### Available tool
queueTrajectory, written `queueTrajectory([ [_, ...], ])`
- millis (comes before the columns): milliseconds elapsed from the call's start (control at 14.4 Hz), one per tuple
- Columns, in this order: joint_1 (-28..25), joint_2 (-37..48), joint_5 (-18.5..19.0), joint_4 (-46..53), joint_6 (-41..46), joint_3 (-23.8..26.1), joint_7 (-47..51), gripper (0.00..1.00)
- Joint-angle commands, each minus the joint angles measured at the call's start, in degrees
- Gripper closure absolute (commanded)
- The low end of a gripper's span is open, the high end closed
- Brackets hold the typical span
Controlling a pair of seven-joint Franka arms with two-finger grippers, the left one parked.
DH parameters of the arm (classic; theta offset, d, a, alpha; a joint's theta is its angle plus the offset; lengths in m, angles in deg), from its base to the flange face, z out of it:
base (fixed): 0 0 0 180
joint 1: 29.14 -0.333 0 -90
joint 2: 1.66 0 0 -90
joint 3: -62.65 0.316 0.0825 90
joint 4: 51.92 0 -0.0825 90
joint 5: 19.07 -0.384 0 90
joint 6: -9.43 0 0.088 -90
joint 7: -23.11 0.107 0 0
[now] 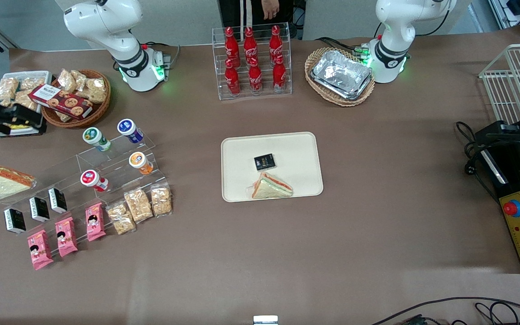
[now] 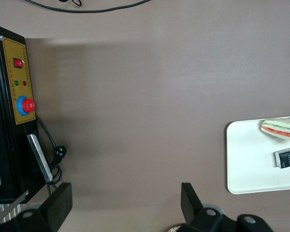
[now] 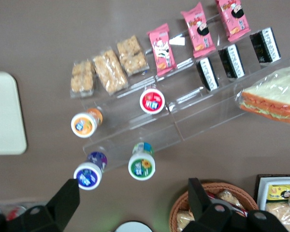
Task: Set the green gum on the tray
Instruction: 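Lower the open right gripper over the green-labelled gum bottle in the rack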
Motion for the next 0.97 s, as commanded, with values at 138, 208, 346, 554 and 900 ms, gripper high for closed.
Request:
queueTrajectory([
  [138,-0.20,13.92,5.65,-16.87,-4.70,3.44,2.33,0.00],
  [208,-0.11,13.93,6.18,-17.23,-4.87,3.35,2.41,0.00],
  [346,0.15,14.02,6.19,-18.54,-5.05,3.35,2.41,0.00],
  [554,1.82,15.41,6.19,-22.31,-7.85,3.27,2.41,0.00],
  [900,2.96,17.97,6.19,-29.35,-14.09,2.65,2.41,0.00],
])
